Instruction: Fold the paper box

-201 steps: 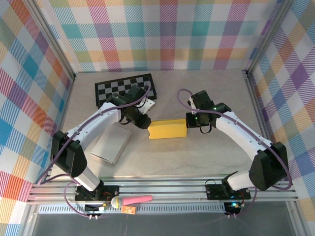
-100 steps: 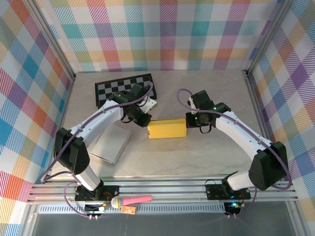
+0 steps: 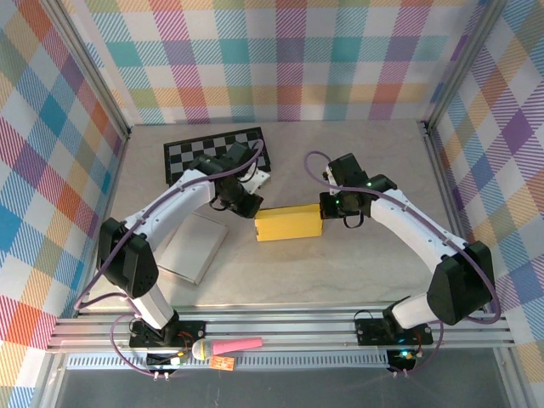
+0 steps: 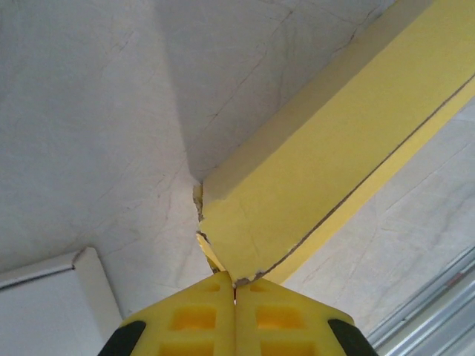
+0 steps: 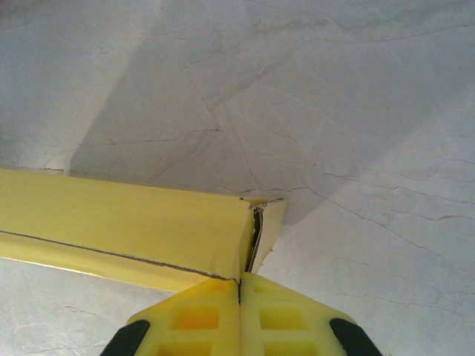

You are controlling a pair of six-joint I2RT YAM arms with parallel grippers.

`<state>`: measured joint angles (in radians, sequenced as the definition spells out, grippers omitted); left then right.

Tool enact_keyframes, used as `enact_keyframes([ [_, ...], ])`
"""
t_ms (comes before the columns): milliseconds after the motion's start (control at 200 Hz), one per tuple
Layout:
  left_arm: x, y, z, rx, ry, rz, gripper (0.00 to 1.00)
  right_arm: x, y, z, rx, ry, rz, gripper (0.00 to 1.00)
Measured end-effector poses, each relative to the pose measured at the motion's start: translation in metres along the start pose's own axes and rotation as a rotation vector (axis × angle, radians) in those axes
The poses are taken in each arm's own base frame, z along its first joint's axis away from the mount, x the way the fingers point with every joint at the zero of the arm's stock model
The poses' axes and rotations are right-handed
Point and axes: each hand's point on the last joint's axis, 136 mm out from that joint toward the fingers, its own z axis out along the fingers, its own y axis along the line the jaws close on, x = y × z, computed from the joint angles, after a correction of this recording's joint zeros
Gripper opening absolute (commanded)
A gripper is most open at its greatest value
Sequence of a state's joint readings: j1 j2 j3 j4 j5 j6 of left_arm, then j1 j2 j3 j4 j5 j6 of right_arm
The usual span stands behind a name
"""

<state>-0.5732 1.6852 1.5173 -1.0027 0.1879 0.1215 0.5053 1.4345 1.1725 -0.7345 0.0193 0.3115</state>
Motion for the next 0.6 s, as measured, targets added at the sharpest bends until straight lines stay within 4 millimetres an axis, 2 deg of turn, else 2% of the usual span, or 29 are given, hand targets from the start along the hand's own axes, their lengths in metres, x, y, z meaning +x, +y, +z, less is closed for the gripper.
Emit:
enact_keyframes([
  [600,-0.0025,-0.0039,-0.0001,0.025,0.111,-0.249,0.0,-0.0054,0.0003,0.0021,0.034,0.011,0.012,0.0],
])
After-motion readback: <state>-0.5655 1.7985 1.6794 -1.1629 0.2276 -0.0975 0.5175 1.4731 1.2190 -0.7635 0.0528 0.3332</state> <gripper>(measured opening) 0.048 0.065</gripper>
